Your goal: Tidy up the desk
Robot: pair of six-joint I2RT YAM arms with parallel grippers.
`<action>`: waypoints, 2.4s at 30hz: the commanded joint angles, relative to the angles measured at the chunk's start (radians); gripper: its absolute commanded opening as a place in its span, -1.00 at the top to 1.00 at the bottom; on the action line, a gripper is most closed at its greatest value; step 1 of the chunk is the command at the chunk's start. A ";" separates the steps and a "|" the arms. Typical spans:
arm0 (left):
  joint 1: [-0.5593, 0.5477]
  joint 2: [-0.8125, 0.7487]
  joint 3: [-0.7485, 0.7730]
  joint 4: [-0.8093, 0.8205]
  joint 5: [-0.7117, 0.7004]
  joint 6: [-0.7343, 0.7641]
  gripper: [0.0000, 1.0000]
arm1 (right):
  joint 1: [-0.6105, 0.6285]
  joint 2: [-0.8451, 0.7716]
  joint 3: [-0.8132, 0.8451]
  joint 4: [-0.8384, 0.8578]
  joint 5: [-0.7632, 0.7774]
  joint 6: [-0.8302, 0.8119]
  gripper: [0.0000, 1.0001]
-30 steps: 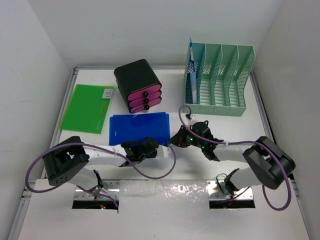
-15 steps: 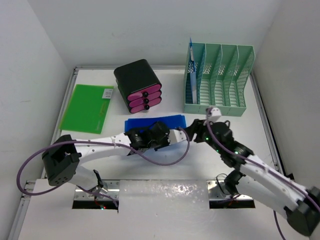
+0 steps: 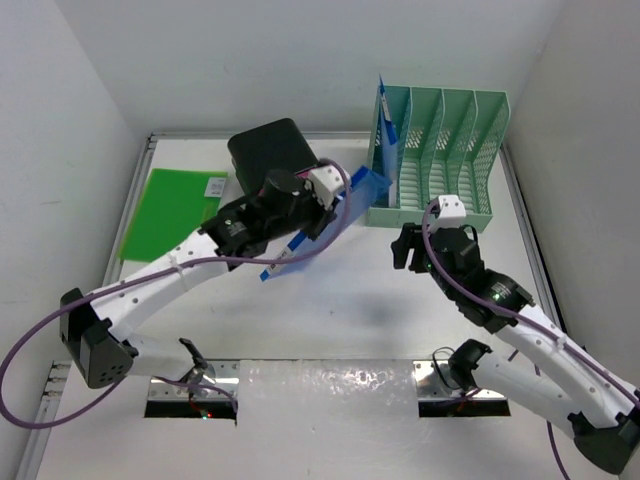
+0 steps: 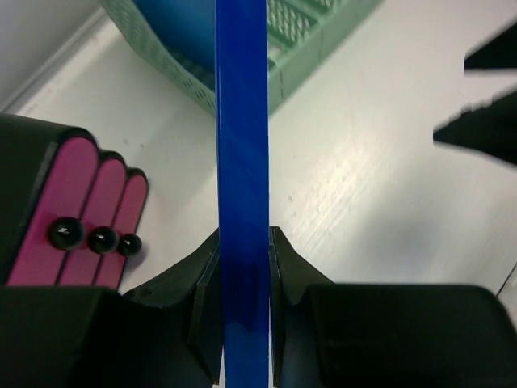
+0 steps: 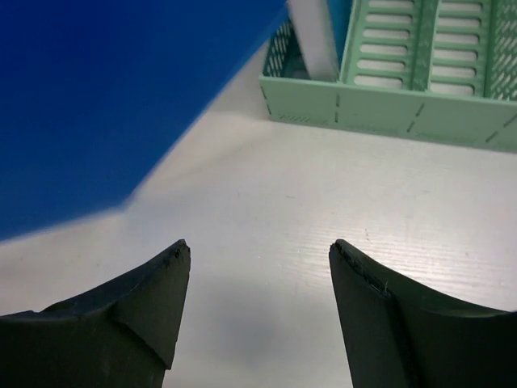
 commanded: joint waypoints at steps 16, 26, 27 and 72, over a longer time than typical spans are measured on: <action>0.157 0.039 0.177 0.100 -0.163 -0.383 1.00 | 0.422 0.486 0.383 0.346 0.107 -0.214 -0.44; 0.157 0.045 0.171 0.096 -0.225 -0.592 1.00 | 0.489 0.679 0.534 0.337 0.369 -0.246 -0.44; 0.157 0.044 0.171 0.097 -0.222 -0.603 1.00 | 0.489 0.687 0.532 0.338 0.409 -0.249 -0.44; 0.157 -0.115 0.208 -0.042 0.130 -0.086 -0.99 | 0.274 0.183 0.153 0.030 0.207 -0.266 1.00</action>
